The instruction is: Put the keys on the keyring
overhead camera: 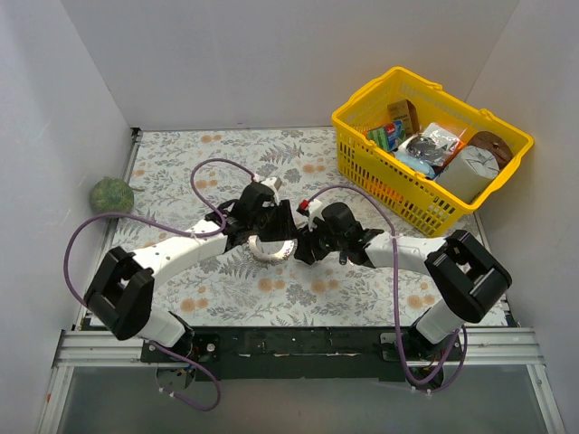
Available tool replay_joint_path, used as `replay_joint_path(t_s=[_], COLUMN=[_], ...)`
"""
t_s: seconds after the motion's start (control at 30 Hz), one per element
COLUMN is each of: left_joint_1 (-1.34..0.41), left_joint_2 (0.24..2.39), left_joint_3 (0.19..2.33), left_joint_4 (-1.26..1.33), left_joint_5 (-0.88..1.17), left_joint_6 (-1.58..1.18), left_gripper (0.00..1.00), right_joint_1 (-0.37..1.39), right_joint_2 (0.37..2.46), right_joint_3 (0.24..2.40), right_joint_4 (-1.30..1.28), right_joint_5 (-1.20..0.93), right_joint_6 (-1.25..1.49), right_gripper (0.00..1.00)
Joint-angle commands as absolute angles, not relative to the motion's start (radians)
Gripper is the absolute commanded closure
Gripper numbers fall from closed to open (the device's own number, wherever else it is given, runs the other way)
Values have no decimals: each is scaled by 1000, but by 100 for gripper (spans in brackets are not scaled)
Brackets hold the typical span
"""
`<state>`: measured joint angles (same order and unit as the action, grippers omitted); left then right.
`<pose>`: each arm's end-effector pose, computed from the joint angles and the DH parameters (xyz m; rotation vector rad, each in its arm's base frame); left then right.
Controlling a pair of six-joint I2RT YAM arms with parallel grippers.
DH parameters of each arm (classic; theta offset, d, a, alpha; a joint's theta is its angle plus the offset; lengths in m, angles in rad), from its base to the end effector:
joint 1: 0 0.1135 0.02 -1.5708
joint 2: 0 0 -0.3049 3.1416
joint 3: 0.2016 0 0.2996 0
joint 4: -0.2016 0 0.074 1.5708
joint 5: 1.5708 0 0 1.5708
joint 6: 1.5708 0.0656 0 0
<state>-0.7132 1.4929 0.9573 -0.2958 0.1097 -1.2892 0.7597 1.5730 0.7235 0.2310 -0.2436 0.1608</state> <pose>0.2775 -0.2495 0.2164 -0.7046 2.5786 -0.9513 0.2586 0.2675 0.1578 -0.8082 2.1310 0.7705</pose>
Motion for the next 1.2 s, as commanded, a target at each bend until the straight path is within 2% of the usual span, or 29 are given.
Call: replay_joint_path(t_s=[0.0, 0.23, 0.73, 1.17], left_joint_1=[-640, -561, -528, -528], left_joint_2=[1401, 1428, 1520, 1591], left_joint_3=[928, 871, 798, 790], left_joint_4=[-262, -265, -244, -230], left_joint_5=[120, 153, 54, 91], left_joint_6=[-1335, -1408, -1428, -1413], left_gripper=[52, 50, 52, 56], right_joint_1=[781, 799, 811, 811], right_joint_2=[1543, 1629, 1608, 1628], right_joint_3=[735, 779, 770, 775], right_joint_4=[301, 295, 279, 273], right_joint_5=[-170, -163, -88, -84], right_joint_6=[106, 91, 109, 103], right_gripper=[45, 54, 53, 54])
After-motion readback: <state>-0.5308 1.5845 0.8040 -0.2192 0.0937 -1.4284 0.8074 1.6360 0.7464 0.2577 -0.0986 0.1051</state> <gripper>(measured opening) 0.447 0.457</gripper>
